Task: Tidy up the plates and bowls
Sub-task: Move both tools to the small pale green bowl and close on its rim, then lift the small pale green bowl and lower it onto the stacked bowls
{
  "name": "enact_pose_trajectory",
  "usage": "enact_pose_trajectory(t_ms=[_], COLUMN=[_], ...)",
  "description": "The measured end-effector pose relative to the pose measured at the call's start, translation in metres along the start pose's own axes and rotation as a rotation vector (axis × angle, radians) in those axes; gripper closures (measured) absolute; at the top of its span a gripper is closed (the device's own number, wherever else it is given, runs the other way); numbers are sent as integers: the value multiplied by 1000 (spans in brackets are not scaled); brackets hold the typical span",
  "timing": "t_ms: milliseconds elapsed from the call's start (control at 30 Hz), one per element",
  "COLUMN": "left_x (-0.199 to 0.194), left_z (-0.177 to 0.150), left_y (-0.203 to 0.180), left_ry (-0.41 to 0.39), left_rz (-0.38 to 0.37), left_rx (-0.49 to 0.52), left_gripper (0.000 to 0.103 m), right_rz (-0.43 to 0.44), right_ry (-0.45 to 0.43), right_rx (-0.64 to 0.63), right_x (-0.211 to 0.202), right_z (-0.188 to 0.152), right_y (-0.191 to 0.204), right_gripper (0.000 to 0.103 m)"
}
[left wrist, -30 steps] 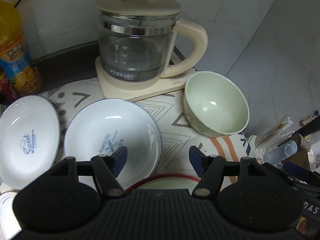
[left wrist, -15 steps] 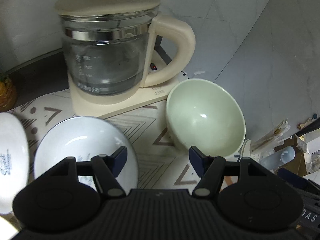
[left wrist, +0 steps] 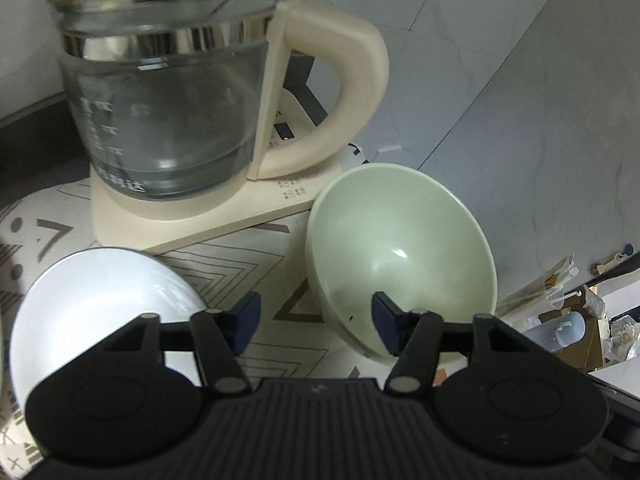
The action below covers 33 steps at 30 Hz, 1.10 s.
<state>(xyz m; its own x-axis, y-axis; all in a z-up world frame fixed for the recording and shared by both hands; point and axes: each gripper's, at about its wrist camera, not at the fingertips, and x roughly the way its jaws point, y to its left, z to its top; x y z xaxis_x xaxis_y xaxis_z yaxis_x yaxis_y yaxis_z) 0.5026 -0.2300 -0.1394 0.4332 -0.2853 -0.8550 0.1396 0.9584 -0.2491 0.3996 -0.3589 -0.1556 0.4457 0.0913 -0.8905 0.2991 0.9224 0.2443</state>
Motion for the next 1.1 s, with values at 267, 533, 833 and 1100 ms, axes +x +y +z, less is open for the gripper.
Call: enact_pose_trajectory(t_ms=[267, 533, 833, 1100], left_x=[20, 4, -42, -83], left_z=[-5, -18, -35, -43], left_y=[-6, -19, -26, -23], left_ry=[27, 29, 8, -30], left_rz=[-9, -6, -21, -27], left_rx=[-10, 5, 21, 10], left_gripper=[84, 88, 88, 88], right_rz=[-35, -43, -13, 19], right_ry=[68, 58, -4, -51], right_rx=[60, 17, -10, -70], right_x=[41, 18, -25, -60], right_z=[2, -7, -14, -17], right_y=[-6, -3, 2, 16], right_gripper=[67, 83, 82, 82])
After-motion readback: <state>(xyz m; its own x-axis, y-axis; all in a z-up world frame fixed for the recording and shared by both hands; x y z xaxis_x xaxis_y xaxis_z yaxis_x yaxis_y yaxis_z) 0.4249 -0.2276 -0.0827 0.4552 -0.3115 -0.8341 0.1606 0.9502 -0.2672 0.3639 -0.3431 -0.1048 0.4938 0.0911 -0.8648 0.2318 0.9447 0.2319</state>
